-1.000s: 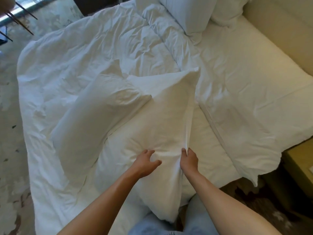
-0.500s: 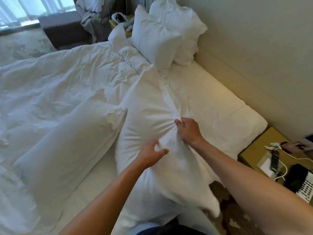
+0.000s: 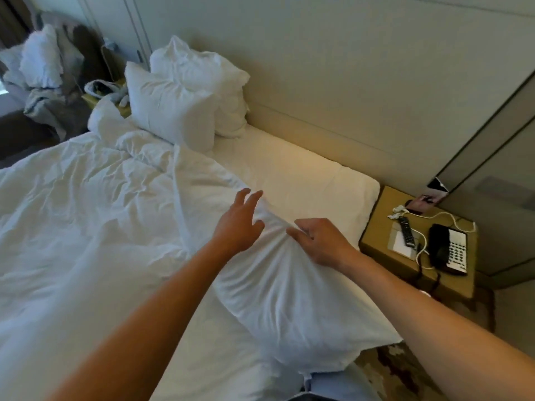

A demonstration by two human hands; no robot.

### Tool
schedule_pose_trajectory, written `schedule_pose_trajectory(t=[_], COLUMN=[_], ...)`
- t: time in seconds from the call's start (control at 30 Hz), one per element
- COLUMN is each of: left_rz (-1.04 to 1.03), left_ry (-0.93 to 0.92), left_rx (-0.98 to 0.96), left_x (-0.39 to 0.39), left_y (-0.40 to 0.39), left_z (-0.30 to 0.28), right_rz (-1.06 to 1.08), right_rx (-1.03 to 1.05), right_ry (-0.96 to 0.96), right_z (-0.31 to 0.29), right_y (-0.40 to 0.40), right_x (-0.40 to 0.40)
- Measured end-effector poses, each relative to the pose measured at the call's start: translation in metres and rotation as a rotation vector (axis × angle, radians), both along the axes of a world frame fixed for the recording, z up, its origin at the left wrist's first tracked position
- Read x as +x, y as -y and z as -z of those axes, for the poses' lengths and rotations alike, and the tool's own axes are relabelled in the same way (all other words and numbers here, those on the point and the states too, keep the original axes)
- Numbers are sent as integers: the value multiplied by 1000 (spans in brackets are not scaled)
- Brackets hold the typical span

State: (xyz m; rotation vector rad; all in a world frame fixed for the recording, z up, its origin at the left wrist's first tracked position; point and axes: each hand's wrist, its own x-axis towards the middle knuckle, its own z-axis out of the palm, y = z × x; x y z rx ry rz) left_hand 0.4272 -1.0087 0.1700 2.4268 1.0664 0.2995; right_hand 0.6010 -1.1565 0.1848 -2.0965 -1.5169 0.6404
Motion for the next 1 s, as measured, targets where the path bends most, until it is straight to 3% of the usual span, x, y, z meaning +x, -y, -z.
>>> schedule_pose_trajectory(t=[0.1, 0.23, 0.43, 0.57, 0.77, 1.0], left_rz=[197, 233, 152, 133, 136, 164], left_ry=[-210, -294, -245, -173, -180, -249], left_rx=[-25, -61, -15, 48, 58, 66], left_x=[25, 33, 34, 37, 33, 33], left_y=[-11, -4, -4, -7, -13, -19], left_z=[14, 38, 49, 45, 52, 67], right_rz=[30, 139, 311, 425, 604, 594], right_rx=[-48, -89, -88, 46, 190, 300], right_ry=[-82, -98, 16, 87, -202, -215], right_z=[22, 41, 53, 52, 70, 94], right_y=[27, 50, 73, 87, 90, 88], right_x=[-3, 1, 8, 2, -13, -16])
